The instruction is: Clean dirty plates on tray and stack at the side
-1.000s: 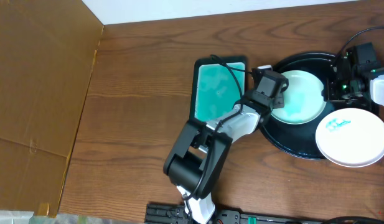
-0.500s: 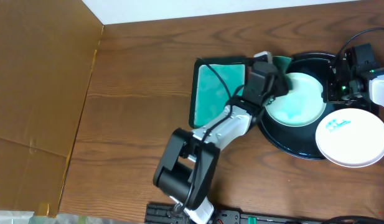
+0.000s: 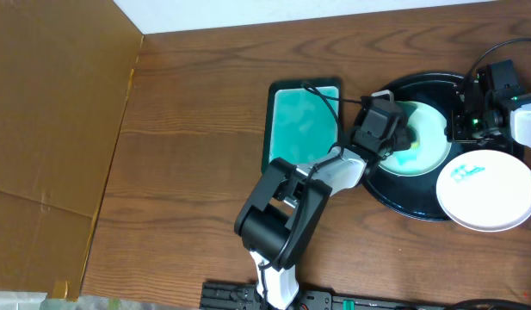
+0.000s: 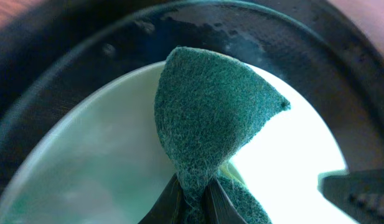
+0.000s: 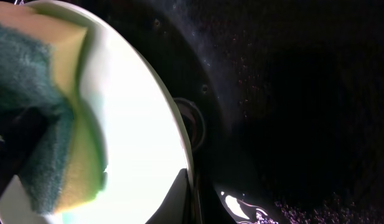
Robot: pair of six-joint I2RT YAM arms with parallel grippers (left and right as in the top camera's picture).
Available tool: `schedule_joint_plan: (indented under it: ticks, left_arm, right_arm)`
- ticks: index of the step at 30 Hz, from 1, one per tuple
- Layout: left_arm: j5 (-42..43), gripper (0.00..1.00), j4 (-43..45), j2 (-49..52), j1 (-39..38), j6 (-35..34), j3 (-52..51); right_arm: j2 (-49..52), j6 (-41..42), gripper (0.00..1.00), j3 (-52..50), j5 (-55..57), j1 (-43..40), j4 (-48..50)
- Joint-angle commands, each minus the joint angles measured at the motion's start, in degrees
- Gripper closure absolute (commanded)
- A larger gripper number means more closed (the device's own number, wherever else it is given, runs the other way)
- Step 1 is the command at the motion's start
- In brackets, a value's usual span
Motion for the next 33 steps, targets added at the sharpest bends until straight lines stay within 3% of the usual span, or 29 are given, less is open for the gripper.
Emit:
schedule_joint_plan:
  ticks: [1, 9, 17, 22, 26, 28, 33]
  left_arm:
    - [-6.4, 0.93, -2.58, -2.86, 3.04, 8.76, -0.81]
    - [-6.4, 0.93, -6.64, -16.06, 6.73, 9.6, -0.81]
    - [-7.37, 0.93, -17.05, -28.09, 9.42, 9.62, -0.83]
    - [-18.53, 0.93, -24.06, -32.52, 13.18, 9.57, -0.83]
    - [-19.63, 0.93, -28.65, -32.61, 17.09, 9.2, -0.83]
    - [-19.28, 0.93, -30.84, -32.57, 18.12, 9.14, -0.83]
    - [-15.8, 0.93, -32.83, -32.57, 18.4, 9.16, -0.85]
  right_arm:
    - [0.55, 0.2, 0.99, 0.17, 2.97, -0.76, -0.33]
    - [-1.86, -2.56, 0.99, 0.2, 3.04, -0.74, -0.13]
    - [-5.97, -8.96, 0.99, 0.24, 6.58, -0.59, 0.0]
    - [-10.99, -14.78, 0.99, 0.26, 18.84, 1.9, 0.04]
    - [-15.21, -16.76, 0.99, 0.26, 28.2, 5.07, 0.46]
    - [-15.98, -15.72, 0.75, 0.26, 27.56, 5.92, 0.39]
    - [-13.77, -10.71, 0.71, 0.24, 20.2, 6.19, -0.76]
